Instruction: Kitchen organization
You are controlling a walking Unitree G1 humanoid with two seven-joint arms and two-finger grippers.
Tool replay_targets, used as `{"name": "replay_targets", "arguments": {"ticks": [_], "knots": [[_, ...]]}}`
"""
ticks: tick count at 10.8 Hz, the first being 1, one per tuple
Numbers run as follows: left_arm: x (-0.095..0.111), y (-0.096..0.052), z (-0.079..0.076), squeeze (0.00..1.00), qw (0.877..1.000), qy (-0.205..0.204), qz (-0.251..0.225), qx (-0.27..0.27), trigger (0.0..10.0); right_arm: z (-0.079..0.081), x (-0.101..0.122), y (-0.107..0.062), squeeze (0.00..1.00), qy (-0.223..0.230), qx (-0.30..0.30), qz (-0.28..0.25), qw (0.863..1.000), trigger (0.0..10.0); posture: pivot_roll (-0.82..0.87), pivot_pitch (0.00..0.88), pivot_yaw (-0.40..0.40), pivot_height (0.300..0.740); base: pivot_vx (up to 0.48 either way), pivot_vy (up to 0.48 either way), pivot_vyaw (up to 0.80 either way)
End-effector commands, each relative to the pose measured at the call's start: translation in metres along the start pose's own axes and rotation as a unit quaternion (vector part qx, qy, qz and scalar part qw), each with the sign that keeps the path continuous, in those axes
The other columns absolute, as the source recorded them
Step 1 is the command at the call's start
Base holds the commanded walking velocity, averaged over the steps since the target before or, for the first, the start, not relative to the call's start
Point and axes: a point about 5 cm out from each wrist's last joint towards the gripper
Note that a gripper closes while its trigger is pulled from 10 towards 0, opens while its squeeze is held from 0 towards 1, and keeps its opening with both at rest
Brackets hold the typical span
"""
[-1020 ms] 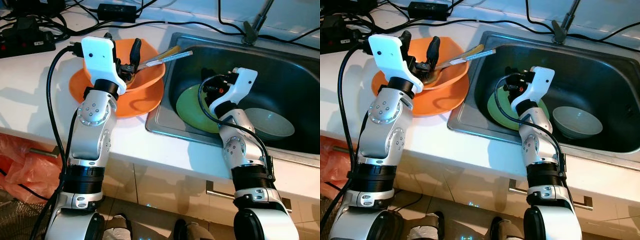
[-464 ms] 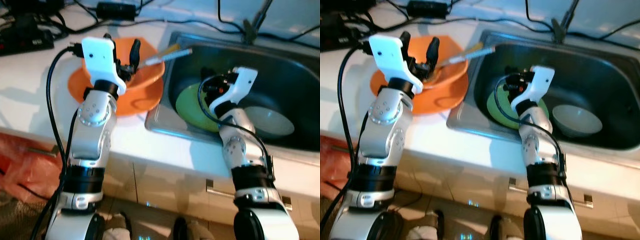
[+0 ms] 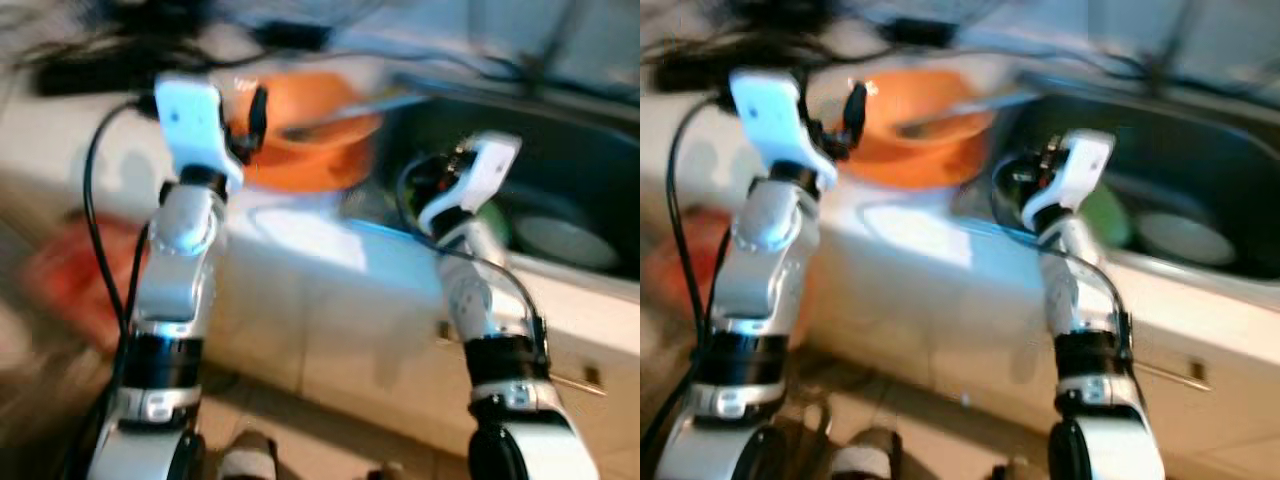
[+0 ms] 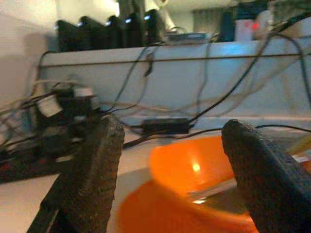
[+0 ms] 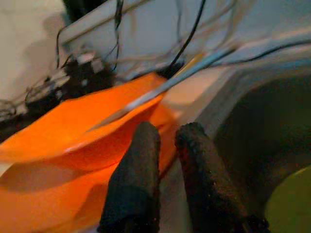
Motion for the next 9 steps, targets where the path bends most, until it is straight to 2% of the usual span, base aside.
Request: {"name": "replay_targets", "arguments": {"ticks": [1, 2, 7, 9], "knots": [[0.0049, 0.0021, 0.0009, 0.00, 1.000, 0.003, -0.008, 0.003, 10.0, -0.0005, 0.0021, 0.0006, 0.00, 0.003, 0.000, -0.002, 1.000, 10.0, 0.11, 0.156, -0.048, 0.740, 0.000, 0.000, 0.00], [0.0087, 0.0029, 0.0013, 0.00, 1.000, 0.001, -0.015, 0.000, 10.0, -0.0007, 0.0021, -0.0001, 0.00, 0.003, -0.001, -0.002, 1.000, 10.0, 0.11, 0.158, -0.048, 0.740, 0.000, 0.000, 0.00], [0.0023, 0.0007, -0.0019, 0.00, 1.000, 0.000, -0.003, -0.014, 10.0, -0.0013, -0.0004, 0.0007, 0.00, 0.008, -0.007, 0.005, 1.000, 10.0, 0.11, 0.160, -0.050, 0.740, 0.000, 0.000, 0.00], [0.0013, 0.0006, -0.0018, 0.00, 1.000, 0.001, 0.000, -0.015, 10.0, -0.0011, -0.0010, 0.0016, 0.00, 0.008, -0.008, 0.008, 1.000, 10.0, 0.11, 0.159, -0.050, 0.740, 0.000, 0.000, -0.80]]}}
Point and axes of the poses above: a point about 5 cm out from each wrist's last joint towards the gripper, its own y axis pointing out of the wrist towards the gripper, its own x axis along the axis of the wrist's last joint, z = x × y, and after that the axes turned 5 degrees about y, right-handed
